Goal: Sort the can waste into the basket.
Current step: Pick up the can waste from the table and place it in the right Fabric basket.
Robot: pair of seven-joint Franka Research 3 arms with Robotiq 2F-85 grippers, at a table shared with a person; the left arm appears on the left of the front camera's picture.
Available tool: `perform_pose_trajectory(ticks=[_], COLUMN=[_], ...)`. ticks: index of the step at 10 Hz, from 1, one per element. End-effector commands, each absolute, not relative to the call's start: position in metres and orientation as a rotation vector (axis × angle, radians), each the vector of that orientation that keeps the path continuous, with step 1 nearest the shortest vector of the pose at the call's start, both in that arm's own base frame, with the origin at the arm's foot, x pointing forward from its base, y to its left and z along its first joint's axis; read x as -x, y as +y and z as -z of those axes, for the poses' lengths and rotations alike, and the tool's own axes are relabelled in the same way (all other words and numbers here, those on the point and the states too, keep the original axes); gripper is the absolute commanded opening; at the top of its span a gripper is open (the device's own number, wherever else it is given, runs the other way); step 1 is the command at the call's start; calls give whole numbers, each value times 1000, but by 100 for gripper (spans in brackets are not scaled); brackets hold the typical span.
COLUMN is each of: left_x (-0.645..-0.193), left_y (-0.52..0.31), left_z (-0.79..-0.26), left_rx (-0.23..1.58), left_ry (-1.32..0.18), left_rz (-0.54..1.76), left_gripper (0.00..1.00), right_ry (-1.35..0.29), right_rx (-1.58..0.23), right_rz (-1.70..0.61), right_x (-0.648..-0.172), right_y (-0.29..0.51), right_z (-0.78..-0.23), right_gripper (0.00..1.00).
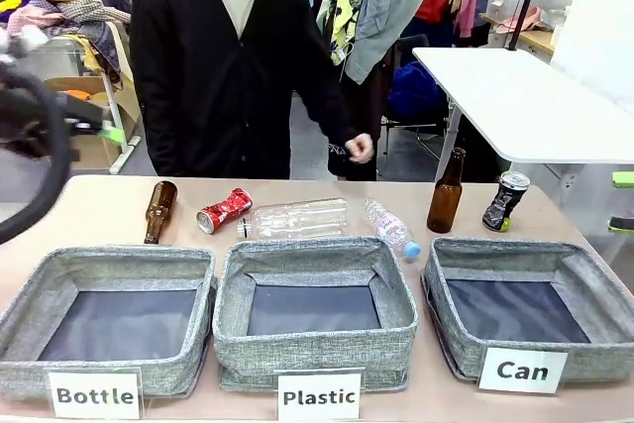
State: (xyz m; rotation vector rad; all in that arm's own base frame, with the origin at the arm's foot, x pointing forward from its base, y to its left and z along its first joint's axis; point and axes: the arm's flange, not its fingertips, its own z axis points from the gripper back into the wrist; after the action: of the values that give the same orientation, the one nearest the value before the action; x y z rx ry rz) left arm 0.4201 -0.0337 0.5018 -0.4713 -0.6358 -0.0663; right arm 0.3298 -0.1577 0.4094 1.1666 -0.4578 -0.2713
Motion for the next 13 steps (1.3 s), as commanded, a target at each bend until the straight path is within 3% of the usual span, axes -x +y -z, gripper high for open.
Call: perform_pose_trajectory(ticks=[1,3,5,6,8,10,11,13], left_x=[-469,-503,-525,-501,-501,-528,-552,-590], left_y=[-61,-96,-111,-108,-108,-119,-131,-144], left_z=[-490,-474,-467,-457,-457,-450,-446,-434], left_rx=[310,197,257,200,200,177,239,328], left_ry=[-562,-561,-528,-559,-559,-574,-515,-457], left_rz=[157,257,213,287,287,287,448,520], left_gripper=[100,100,100,100,100,100,100,100], right_ry=[-466,-466,-466,-466,-466,-466,-466,-466], right_rx=[-1177,-1177,-1177,-1177,-1177,-1177,-1177,-1177], right_rz=[262,262,262,262,262,262,262,262], right_x=[-330,-330,-330,-330,-330,-330,-330,-330], right_y=[-159,-159,-159,-159,-159,-159,-159,-159], right_z=[-410,-410,-410,-410,-410,-410,-410,-410], right_gripper=[100,100,100,100,100,100,100,100])
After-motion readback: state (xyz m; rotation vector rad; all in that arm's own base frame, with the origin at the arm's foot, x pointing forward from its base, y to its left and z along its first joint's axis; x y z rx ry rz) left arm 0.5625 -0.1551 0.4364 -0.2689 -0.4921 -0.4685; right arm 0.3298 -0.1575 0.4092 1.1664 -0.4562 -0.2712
